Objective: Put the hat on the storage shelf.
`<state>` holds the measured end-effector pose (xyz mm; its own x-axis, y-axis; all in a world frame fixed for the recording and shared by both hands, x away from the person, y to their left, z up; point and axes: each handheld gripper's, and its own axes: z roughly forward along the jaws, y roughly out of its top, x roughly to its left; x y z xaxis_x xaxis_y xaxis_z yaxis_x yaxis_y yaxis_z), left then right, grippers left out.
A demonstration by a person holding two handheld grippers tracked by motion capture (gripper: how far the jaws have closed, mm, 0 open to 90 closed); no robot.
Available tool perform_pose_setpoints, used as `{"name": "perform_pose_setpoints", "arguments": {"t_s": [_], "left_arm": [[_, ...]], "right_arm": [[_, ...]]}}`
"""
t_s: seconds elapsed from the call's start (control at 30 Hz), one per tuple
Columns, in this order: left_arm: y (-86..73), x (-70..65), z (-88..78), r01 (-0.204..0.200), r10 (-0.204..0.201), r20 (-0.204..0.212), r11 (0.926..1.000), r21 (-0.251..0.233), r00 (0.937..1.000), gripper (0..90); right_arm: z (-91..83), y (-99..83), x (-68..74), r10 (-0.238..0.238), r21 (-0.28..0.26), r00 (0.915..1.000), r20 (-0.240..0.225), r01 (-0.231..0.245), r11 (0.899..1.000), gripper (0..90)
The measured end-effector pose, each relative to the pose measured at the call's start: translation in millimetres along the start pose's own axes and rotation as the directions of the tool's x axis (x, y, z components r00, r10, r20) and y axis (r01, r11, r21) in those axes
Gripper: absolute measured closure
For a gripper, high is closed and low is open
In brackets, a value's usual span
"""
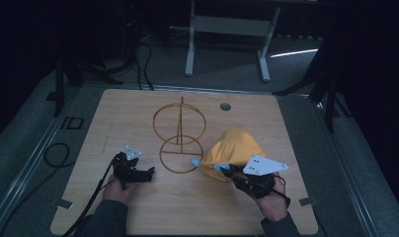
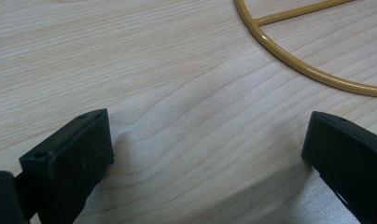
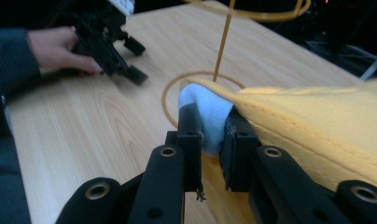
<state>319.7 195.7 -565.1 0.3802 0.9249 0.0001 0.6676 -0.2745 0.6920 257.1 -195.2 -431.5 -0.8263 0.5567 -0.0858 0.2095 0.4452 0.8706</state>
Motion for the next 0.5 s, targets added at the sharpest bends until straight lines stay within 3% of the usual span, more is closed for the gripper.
{"name": "perform_pose_setpoints", "arguments": {"t_s": [0.07, 0.13, 0.27, 0.3, 0.33, 0.37, 0.4, 0.43, 0.5], "left_arm": [[0.0, 0.0, 0.0, 0.000, 0.000, 0.000, 1.0000, 0.000, 1.0000, 1.9], [0.0, 0.0, 0.1, 0.000, 0.000, 0.000, 1.0000, -0.001, 1.0000, 1.9], [0.0, 0.0, 0.0, 0.000, 0.000, 0.000, 1.0000, -0.001, 1.0000, 1.9], [0.0, 0.0, 0.0, 0.000, 0.000, 0.000, 1.0000, 0.000, 1.0000, 1.9], [0.0, 0.0, 0.0, 0.000, 0.000, 0.000, 1.0000, 0.000, 1.0000, 1.9], [0.0, 0.0, 0.0, 0.000, 0.000, 0.000, 1.0000, 0.000, 1.0000, 1.9], [0.0, 0.0, 0.0, 0.000, 0.000, 0.000, 1.0000, 0.000, 1.0000, 1.9], [0.0, 0.0, 0.0, 0.000, 0.000, 0.000, 1.0000, 0.000, 1.0000, 1.9], [0.0, 0.0, 0.0, 0.000, 0.000, 0.000, 1.0000, 0.000, 1.0000, 1.9]], "right_arm": [[-2.9, 2.8, 0.5, 0.010, -0.017, 0.9999, -0.012, -0.010, 1.000, 79.2], [-9.9, 7.1, -0.2, 0.056, -0.072, 0.9960, -0.070, -0.061, 0.996, 78.9], [-10.2, 4.8, -4.3, 0.091, -0.070, 0.9929, -0.076, -0.096, 0.993, 77.5], [-7.8, -0.8, -10.6, 0.128, -0.060, 0.9901, -0.057, -0.131, 0.990, 76.3], [-7.8, -0.8, -10.6, 0.128, -0.060, 0.9901, -0.057, -0.131, 0.990, 76.3], [-7.8, -6.1, -18.9, 0.189, -0.067, 0.9802, -0.058, -0.193, 0.979, 74.9], [-7.8, -6.1, -18.9, 0.189, -0.067, 0.9802, -0.058, -0.193, 0.979, 74.9], [-8.8, -10.4, -26.0, 0.234, -0.066, 0.9721, -0.016, -0.235, 0.970, 71.8], [-10.4, -14.9, -31.4, 0.255, -0.059, 0.9667, 0.026, -0.253, 0.966, 68.9]]}}
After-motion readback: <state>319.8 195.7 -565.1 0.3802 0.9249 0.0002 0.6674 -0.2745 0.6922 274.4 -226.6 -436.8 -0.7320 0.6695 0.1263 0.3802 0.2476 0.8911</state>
